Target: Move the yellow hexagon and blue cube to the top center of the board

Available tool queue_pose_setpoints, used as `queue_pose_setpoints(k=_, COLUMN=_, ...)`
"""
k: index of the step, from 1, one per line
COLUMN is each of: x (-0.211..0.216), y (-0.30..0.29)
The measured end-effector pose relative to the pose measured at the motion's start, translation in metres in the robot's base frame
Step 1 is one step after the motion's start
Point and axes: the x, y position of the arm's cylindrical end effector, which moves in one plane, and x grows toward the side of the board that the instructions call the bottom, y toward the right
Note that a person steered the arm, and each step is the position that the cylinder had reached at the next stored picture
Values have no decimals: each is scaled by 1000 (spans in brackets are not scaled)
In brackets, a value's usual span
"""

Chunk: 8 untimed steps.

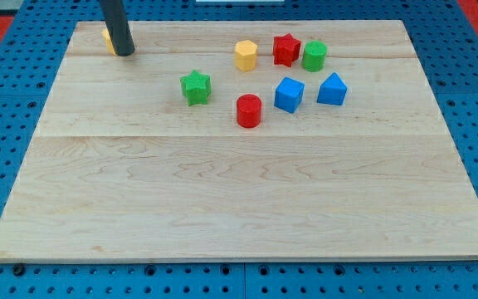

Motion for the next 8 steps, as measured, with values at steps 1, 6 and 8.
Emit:
queue_pose_setpoints(k=1, x=1, y=1)
queue_pose_setpoints(k=6, x=-50, y=266)
queue_pose_setpoints(k=8, x=27, y=268)
